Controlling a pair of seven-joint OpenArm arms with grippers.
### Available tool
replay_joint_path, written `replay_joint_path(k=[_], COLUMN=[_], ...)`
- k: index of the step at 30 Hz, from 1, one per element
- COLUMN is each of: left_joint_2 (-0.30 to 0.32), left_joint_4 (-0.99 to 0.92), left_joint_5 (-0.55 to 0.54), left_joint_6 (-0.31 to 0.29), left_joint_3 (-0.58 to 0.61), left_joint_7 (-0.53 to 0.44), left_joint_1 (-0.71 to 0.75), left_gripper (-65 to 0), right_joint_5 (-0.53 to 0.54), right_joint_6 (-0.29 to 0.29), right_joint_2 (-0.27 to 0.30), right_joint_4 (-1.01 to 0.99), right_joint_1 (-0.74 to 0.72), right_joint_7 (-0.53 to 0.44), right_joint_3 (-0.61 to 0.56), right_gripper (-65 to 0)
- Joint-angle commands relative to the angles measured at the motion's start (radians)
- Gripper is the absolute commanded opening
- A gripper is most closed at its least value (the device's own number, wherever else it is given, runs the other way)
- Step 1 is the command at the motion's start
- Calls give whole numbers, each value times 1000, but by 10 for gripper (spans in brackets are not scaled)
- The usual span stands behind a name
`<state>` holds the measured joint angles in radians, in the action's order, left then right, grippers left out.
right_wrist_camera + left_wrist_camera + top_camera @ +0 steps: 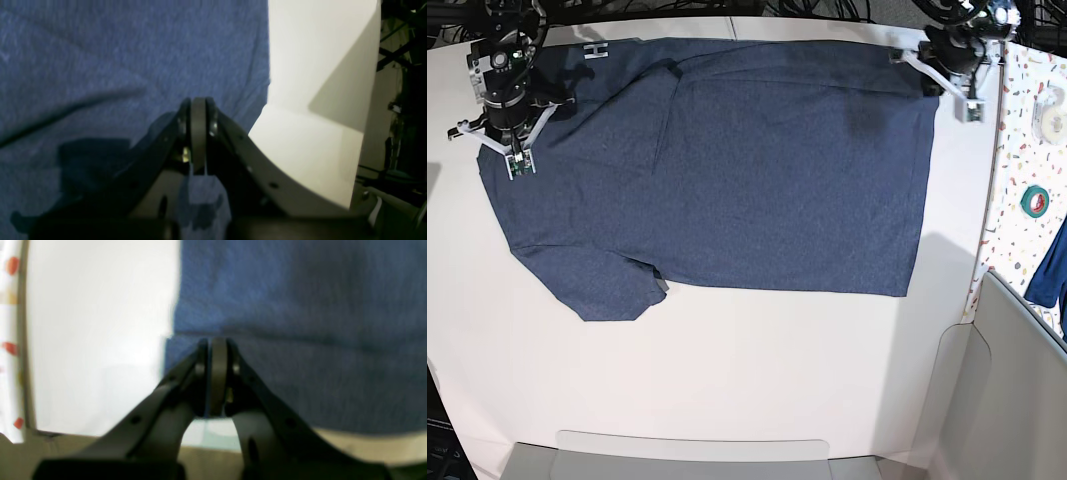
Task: Layout the t-shirt on the table in an organized manner, then fold the t-shirt properly
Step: 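Release the collar edge and move both grippers to the hem corners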
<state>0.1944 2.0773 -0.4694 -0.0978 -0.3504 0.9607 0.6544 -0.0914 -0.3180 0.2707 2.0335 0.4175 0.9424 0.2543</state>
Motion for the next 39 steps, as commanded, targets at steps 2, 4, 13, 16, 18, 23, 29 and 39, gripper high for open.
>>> replay_joint_path(k=[2,4,13,16,18,23,29,39], left_joint_2=[12,14,17,15,12,7,7,15], left_joint_4=[19,19,10,1,-14,-62,-229,-728], left_joint_5=[-68,-114,-139,-139,-141,-142,-144,-202], left_joint_6=[3,3,3,3,3,3,2,-61], left_joint_3=[-69,-126,-195,-195,-195,-195,-195,-204], left_joint_7=[-21,-21,76,208,277,326,324,205], left_joint_1=[-25,-71,-367,-480,-557,-684,-779,-924], left_gripper=[-650,-650,-625,-578,-555,-526,-461,-376], right_joint_5=[-6,-6,-5,-5,-1,-3,-1,-1], right_joint_6=[3,3,3,3,3,3,3,3], right_joint_2=[6,-24,-169,-178,-198,-255,-274,-273], right_joint_4=[19,17,13,11,2,-33,-107,-136], right_joint_1=[-22,-47,-250,-296,-325,-388,-452,-506], right_joint_7=[-12,-12,-12,-10,-10,-10,-10,-10], right_joint_3=[9,12,179,181,181,207,248,250], right_gripper=[-650,-650,-650,-650,-650,-650,-650,-650])
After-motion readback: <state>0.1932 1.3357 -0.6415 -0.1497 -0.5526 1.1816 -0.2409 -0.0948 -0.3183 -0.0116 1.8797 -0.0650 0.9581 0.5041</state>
